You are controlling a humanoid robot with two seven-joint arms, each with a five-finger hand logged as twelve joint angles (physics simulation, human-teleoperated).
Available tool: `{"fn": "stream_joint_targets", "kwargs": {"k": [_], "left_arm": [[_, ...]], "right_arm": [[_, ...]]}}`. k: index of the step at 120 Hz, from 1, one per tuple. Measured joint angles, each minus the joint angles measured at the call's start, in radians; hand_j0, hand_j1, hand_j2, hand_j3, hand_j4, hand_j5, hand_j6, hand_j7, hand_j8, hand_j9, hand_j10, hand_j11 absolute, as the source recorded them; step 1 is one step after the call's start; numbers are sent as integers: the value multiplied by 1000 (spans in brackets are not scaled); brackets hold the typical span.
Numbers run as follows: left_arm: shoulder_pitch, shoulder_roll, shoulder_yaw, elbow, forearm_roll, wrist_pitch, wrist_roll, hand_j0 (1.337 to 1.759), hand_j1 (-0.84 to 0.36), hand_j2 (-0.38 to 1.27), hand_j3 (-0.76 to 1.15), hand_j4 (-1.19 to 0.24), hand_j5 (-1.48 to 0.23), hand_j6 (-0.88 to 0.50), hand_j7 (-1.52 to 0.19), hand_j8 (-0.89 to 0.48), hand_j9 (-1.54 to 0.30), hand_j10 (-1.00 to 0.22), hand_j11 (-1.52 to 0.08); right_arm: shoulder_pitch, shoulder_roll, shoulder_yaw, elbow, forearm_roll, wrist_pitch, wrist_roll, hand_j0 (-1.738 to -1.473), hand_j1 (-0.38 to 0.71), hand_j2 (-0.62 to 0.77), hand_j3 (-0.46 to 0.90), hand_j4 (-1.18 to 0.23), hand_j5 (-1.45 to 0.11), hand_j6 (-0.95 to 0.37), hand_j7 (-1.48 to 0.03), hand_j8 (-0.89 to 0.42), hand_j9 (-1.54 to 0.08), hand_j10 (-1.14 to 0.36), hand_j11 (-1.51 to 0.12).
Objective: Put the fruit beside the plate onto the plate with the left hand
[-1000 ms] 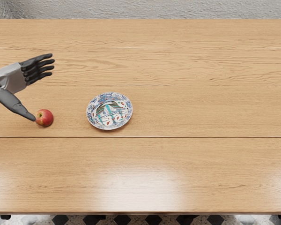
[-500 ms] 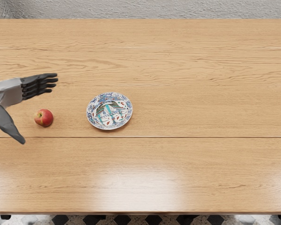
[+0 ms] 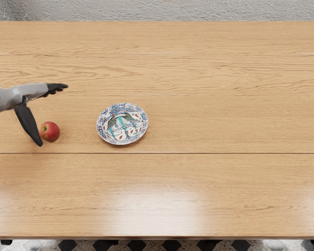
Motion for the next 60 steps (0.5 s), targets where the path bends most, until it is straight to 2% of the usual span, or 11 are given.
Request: {"fn": "stream_joint_targets", "kwargs": {"k": [14, 26, 42, 60], "left_arm": [[17, -35, 3, -36, 90, 102, 18, 1658, 339, 5, 0, -17, -15, -19, -14, -19, -14, -17, -14], [37, -60, 4, -41, 128, 137, 19, 1658, 336, 5, 0, -18, -17, -20, -17, -20, -17, -18, -16], [85, -113, 7, -8, 191, 160, 16, 1658, 305, 11, 0, -46, -52, -48, -52, -47, -51, -45, -51], [87, -128, 19, 57, 253, 188, 15, 1658, 261, 18, 0, -82, -99, -84, -99, -83, -98, -81, -98]], "right_arm": [[0, 0, 0, 0, 0, 0, 0, -1658, -349, 0, 0, 0, 0, -1, 0, -1, 0, 0, 0], [0, 0, 0, 0, 0, 0, 0, -1658, -349, 0, 0, 0, 0, -1, 0, -1, 0, 0, 0], [0, 0, 0, 0, 0, 0, 0, -1658, -349, 0, 0, 0, 0, -1, 0, 0, 0, 0, 0], [0, 0, 0, 0, 0, 0, 0, -1658, -349, 0, 0, 0, 0, -1, 0, 0, 0, 0, 0]]}}
